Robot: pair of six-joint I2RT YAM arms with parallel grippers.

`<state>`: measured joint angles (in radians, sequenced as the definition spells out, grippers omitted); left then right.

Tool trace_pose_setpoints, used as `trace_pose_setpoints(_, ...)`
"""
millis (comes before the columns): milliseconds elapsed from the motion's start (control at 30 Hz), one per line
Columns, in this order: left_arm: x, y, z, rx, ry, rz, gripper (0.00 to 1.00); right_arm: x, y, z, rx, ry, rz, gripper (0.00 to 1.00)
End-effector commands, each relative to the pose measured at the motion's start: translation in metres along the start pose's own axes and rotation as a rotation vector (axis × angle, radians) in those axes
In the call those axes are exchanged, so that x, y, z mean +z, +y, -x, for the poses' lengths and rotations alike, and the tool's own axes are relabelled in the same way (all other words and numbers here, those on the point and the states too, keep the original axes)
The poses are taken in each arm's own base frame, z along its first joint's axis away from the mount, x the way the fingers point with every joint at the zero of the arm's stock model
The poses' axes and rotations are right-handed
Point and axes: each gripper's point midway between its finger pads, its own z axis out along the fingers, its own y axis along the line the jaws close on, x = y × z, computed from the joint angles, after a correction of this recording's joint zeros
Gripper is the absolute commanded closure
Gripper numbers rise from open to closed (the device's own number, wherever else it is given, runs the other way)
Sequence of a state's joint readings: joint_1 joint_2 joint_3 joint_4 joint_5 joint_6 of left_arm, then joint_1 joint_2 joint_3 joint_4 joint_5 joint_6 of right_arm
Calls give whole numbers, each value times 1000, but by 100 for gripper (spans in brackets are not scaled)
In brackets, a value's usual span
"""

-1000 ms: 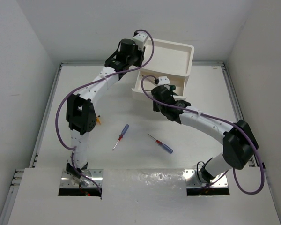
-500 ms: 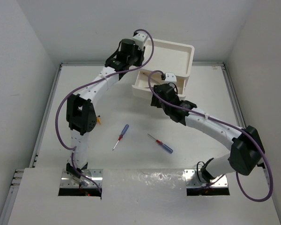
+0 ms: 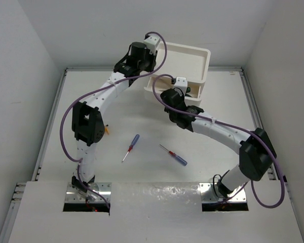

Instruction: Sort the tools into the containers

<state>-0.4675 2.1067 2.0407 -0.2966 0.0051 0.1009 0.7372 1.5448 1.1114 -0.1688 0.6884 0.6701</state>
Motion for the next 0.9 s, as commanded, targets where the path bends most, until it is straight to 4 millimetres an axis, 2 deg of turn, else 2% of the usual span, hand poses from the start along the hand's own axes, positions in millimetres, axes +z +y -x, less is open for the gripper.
trace_pose_setpoints(0, -15, -64, -23, 59, 94, -224, 100, 7, -11, 75, 119, -227, -95, 100)
trace_pose_setpoints(100, -15, -69, -24, 70, 88, -252, 100, 9, -8, 94, 115, -267, -94, 100)
trace_pose_setpoints(233, -17, -74, -21, 75, 75, -279, 100, 20, -12, 107, 121, -284, -107, 100)
trace_pose_setpoints(467, -16, -74, -22, 81, 78, -284, 100, 63, -32, 105, 159, -259, -126, 100)
trace_pose_setpoints(633, -18, -74, -18, 60, 72, -283, 100, 66, -37, 107, 101, -267, -160, 100)
trace_pose_setpoints(733, -18, -72, -16, 7, 75, -250, 100, 64, -38, 96, 62, -211, -153, 99)
trace_pose_setpoints(767, -19, -73, -14, -20, 75, -247, 100, 65, -34, 83, 52, -167, -121, 88)
trace_pose_setpoints(800, -19, -74, -16, -33, 78, -248, 100, 63, -36, 71, 29, -130, -116, 83)
trace_pose_setpoints(833, -18, -74, -13, -48, 72, -245, 100, 58, -36, 68, 58, -122, -97, 79)
trace_pose_setpoints(867, -17, -73, -14, -62, 74, -240, 100, 58, -39, 39, 45, -68, -81, 75)
